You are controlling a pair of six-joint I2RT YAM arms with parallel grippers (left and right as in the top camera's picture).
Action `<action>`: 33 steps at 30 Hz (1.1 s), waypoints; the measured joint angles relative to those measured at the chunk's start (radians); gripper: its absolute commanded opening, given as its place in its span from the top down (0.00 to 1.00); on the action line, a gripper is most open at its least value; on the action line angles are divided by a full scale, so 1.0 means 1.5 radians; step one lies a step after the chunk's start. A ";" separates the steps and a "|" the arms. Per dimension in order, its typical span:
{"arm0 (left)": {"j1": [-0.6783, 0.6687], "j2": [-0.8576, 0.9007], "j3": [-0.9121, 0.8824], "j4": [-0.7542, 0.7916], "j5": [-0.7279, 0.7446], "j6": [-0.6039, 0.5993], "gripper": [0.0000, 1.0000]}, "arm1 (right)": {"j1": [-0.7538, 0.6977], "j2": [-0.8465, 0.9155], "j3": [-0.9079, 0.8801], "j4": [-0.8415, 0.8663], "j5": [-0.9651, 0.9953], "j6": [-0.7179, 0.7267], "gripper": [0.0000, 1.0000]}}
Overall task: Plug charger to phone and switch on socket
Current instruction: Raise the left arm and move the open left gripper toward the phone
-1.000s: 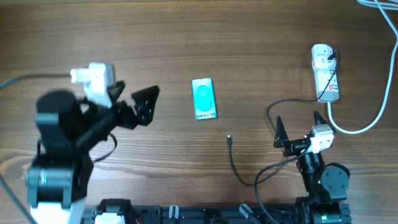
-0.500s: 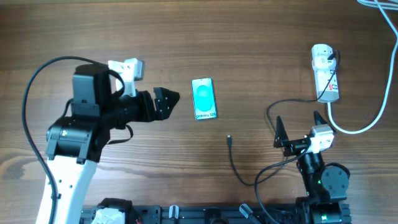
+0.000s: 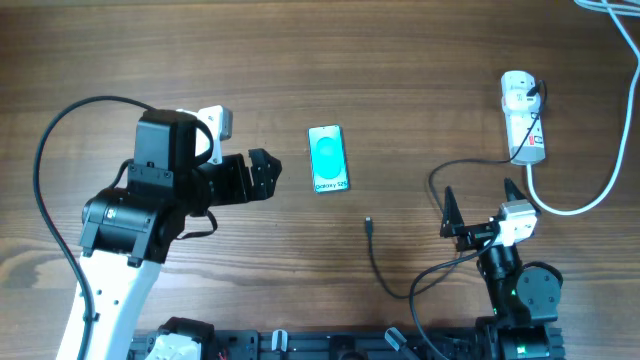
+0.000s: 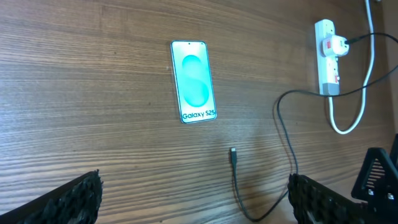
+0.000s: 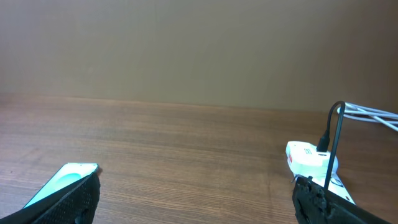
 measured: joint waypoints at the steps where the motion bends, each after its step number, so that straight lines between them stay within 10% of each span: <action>1: 0.000 0.000 0.000 -0.001 0.002 -0.001 0.00 | 0.000 0.000 0.000 0.000 0.000 0.000 0.00; 33: -0.132 0.202 0.276 -0.231 -0.051 -0.024 0.00 | 0.000 0.000 0.000 0.000 0.000 0.000 0.00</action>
